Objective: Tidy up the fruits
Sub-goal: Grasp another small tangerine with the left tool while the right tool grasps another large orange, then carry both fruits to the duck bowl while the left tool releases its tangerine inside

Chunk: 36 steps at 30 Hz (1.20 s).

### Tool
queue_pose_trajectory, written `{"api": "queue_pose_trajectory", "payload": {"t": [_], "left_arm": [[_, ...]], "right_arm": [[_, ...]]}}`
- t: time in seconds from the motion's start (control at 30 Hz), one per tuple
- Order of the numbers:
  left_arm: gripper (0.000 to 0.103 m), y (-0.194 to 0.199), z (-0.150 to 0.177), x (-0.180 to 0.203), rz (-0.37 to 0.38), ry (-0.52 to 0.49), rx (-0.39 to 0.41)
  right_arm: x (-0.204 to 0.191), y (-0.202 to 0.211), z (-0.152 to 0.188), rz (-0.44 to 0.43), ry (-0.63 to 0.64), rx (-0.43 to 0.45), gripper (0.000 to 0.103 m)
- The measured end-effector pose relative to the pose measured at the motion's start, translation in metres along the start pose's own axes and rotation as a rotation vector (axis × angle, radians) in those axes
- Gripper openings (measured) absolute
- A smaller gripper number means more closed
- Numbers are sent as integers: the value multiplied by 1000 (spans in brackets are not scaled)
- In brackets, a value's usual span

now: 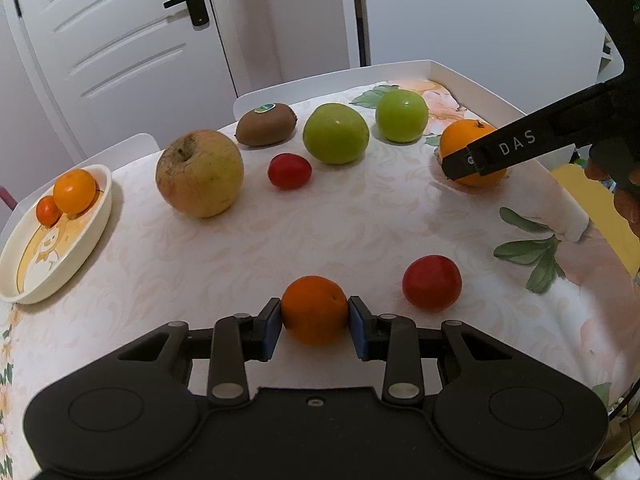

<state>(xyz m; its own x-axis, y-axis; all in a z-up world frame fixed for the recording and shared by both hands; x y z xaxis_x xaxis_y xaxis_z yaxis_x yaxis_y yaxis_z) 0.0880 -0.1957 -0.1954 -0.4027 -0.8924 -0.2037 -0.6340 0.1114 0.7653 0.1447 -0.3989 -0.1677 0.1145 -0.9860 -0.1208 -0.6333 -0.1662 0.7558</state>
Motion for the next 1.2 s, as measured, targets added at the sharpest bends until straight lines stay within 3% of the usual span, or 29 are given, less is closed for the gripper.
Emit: {"api": "queue_pose_trajectory", "payload": {"t": [0.43,0.87,1.2], "left_arm": [[39,26,-7,-30,-43,103,37],[39,82,-32,-91,-132,213,125],[39,110,-42,-157,-183,262,142]], "right_arm": [[-22,16,-14,-41,23,35,76],[-93,50,-54,-151,75,89,76],[-154,54,-92,-188,71,88,76]]}}
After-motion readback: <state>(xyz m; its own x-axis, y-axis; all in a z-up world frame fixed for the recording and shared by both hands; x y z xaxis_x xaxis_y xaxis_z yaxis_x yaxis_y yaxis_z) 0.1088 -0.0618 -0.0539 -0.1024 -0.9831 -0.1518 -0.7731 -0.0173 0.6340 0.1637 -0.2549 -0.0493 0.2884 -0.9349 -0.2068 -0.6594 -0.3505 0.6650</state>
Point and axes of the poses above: each gripper's, at about its wrist camera, not at the fingertips, and y roughly against the way its jaws point, x to its right, z to its underside, the point moved 6 cm from there along -y, roughly the way its jaws point, and after that the axes turned 5 degrees about -y, right-handed, at the moved point
